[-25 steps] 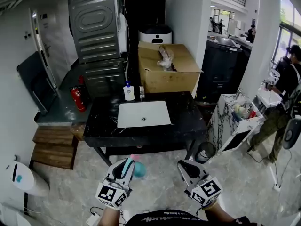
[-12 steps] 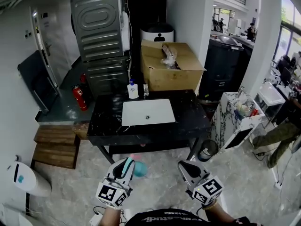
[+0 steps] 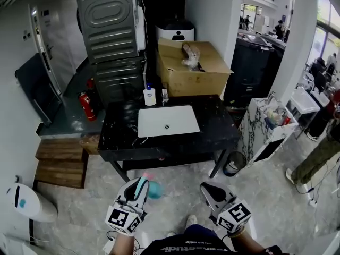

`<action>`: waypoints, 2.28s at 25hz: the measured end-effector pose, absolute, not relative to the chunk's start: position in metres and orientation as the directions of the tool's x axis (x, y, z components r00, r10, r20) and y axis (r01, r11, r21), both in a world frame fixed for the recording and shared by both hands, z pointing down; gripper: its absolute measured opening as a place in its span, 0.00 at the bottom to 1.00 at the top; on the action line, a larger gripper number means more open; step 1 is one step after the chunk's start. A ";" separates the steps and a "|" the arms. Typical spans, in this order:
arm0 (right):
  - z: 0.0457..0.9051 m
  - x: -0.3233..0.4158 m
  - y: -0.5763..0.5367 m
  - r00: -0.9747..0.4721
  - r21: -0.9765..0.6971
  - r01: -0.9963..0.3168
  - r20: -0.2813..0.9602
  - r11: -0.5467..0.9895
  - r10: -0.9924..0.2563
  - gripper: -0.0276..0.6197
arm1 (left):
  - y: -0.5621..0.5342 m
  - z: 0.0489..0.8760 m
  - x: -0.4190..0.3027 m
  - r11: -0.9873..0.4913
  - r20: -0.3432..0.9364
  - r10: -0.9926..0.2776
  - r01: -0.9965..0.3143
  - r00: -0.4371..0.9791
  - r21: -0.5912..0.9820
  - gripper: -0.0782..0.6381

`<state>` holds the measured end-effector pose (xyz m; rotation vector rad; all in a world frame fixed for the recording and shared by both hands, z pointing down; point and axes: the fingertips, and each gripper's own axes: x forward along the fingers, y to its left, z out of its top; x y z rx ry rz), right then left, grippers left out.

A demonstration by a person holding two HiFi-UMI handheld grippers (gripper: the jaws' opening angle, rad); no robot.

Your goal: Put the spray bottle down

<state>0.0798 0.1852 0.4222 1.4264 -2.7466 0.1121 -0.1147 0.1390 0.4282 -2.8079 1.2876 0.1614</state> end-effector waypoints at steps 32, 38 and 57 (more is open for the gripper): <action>0.424 0.174 -0.140 -0.676 -0.081 -0.736 0.040 0.672 -0.736 0.11 | -0.155 0.408 -0.043 -0.522 -0.081 -0.848 -0.852 0.524 -0.043 0.21; 0.438 0.158 -0.182 -0.686 -0.095 -0.728 0.071 0.680 -0.724 0.11 | -0.201 0.421 -0.067 -0.496 -0.054 -0.865 -0.866 0.499 -0.056 0.21; 0.442 0.024 -0.391 -0.675 -0.083 -0.738 0.098 0.670 -0.731 0.11 | -0.466 0.459 -0.165 -0.545 0.019 -0.836 -0.827 0.548 -0.140 0.21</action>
